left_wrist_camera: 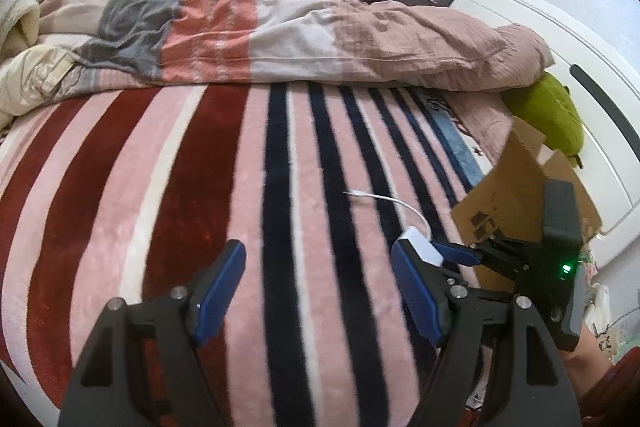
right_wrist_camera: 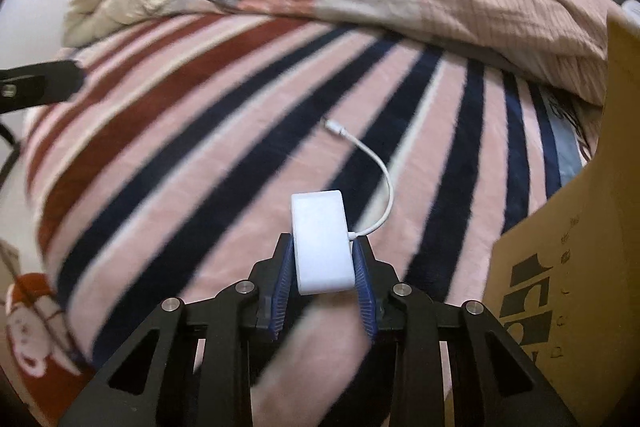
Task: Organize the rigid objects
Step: 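Lower the USB adapter with its cable into the box and release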
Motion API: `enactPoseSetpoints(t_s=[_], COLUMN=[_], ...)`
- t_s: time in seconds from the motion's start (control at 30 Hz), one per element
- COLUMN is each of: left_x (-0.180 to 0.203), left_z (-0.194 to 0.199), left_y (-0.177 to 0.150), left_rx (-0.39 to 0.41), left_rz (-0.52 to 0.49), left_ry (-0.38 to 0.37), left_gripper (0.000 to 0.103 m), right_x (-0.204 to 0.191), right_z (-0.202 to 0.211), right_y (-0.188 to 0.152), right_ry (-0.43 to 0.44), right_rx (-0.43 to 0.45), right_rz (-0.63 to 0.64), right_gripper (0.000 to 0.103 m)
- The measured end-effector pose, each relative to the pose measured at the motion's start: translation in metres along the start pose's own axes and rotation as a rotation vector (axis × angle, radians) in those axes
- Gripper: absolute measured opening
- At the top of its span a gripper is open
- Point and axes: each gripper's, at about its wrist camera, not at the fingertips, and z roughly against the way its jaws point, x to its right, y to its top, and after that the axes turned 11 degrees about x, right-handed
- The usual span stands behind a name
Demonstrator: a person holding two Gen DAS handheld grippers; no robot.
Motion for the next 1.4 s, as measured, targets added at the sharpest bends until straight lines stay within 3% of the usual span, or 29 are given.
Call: enactPoseSetpoints(t_s=[0.27,0.3,0.37,0.43,0.57,0.83,1.03,1.2,1.3,1.37,1.4], left_x=[0.055,0.064,0.079,0.095,0.129,0.210,0.247,0.263,0.265,0.265,0.264], left_z=[0.017,0.018,0.019,0.018,0.010,-0.032,-0.065,-0.084,-0.088,-0.088,-0.086], left_y=[0.016,0.019,0.025,0.032,0.044,0.056,0.053,0.047,0.046,0.046,0.046], left_rx=[0.027,0.034,0.035,0.031,0.039,-0.031,-0.101,-0.143,-0.157,-0.151,-0.142], left_rz=[0.000,-0.002,-0.011,-0.024,-0.058,-0.195,-0.237,-0.269,-0.273,-0.281,-0.288], left_ry=[-0.203,-0.223,-0.258,-0.298,-0.327,-0.375,-0.407,-0.416,-0.418,-0.418,-0.409], left_gripper=[0.070,0.067,0.047,0.036,0.028,0.028,0.028,0.028,0.037,0.055,0.057], right_x=[-0.020,-0.023,-0.024,-0.019,0.003,0.066,0.114,0.131,0.138,0.140,0.140], right_z=[0.074,0.085,0.102,0.116,0.140,0.166,0.169,0.165,0.163,0.163,0.164], right_y=[0.034,0.037,0.039,0.041,0.042,0.026,0.013,0.004,0.000,-0.001,-0.003], right_ry=[0.169,0.182,0.200,0.213,0.181,0.089,0.031,-0.018,-0.014,-0.008,-0.013], right_rx=[0.208,0.245,0.290,0.324,0.391,0.405,0.327,0.269,0.259,0.259,0.260], right_rz=[0.094,0.119,0.148,0.155,0.146,0.084,0.016,0.019,0.004,-0.007,-0.008], right_gripper=[0.025,0.025,0.025,0.025,0.025,0.025,0.025,0.025,0.028,0.034,0.036])
